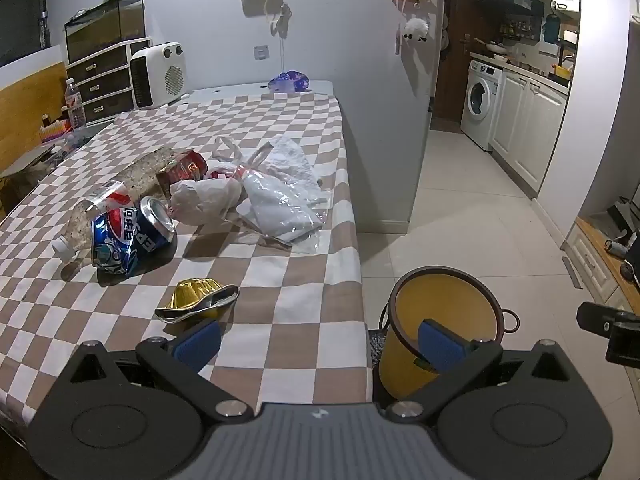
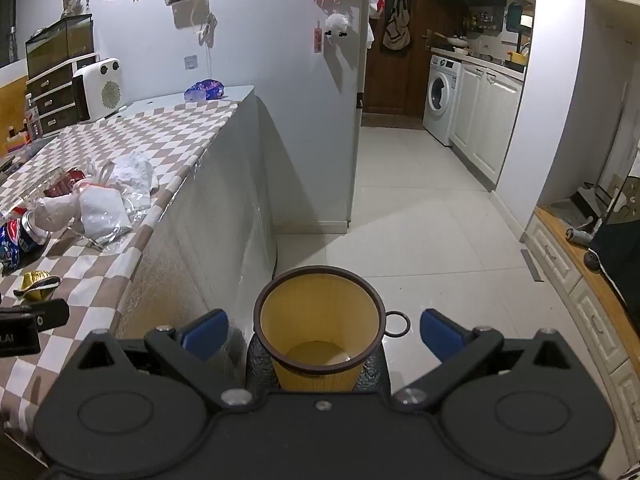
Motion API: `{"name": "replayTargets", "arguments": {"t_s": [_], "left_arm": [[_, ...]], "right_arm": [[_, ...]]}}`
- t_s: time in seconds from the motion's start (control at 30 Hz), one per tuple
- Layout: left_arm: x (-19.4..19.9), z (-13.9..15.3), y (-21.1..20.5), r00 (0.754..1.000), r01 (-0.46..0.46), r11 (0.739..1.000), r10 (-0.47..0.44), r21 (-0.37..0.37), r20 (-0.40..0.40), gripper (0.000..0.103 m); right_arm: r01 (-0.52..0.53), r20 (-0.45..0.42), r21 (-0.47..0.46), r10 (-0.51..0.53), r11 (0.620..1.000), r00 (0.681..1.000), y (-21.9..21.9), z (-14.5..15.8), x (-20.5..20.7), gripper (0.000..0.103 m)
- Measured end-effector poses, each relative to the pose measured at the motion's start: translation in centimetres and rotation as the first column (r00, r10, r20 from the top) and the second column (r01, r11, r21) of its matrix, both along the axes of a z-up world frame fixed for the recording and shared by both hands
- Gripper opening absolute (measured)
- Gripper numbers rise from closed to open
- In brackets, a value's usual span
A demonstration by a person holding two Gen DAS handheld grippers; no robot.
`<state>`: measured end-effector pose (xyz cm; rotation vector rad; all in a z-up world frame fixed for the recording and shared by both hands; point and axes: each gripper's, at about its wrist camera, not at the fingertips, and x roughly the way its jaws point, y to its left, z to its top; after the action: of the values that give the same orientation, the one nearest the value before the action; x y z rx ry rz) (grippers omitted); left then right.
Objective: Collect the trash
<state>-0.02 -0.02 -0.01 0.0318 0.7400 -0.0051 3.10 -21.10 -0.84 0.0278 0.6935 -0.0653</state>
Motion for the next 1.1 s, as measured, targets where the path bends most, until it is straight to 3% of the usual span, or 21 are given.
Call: {"name": "replayTargets", "arguments": {"t_s": [1.1], "left_arm": [[0.11,-0.02,-0.11,1.0,0.001,1.0,-0.001,-0.006,-0.006,0.103]], "right_arm": [[0.0,-0.007,0.004,0.0,1.0,1.0,0.08,-0.05,-0.06,0.103]]}}
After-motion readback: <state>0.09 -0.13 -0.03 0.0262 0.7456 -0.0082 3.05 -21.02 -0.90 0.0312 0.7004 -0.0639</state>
